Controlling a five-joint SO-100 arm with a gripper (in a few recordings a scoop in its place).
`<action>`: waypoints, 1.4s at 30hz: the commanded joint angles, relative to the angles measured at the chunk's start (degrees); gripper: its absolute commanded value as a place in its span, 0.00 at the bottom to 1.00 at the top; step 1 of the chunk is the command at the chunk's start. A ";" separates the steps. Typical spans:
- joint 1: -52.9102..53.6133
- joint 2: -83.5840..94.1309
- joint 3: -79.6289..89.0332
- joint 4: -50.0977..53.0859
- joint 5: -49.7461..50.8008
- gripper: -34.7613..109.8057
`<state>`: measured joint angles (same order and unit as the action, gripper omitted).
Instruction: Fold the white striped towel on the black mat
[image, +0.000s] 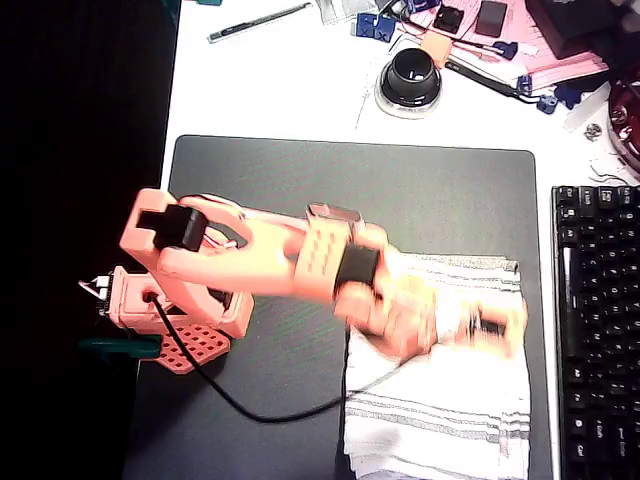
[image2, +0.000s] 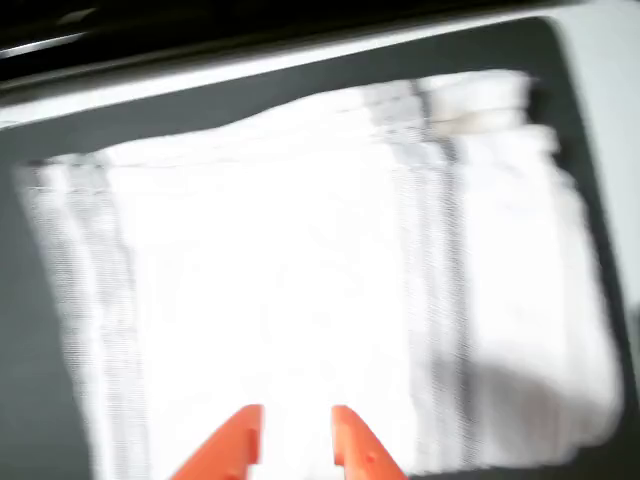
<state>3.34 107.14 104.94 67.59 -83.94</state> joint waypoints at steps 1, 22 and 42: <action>-6.15 2.20 0.88 -0.26 2.37 0.35; -19.60 -28.30 -11.25 -1.85 6.33 0.39; -18.72 -35.77 -13.97 -3.16 3.69 0.24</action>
<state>-15.47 69.96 91.58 63.63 -79.54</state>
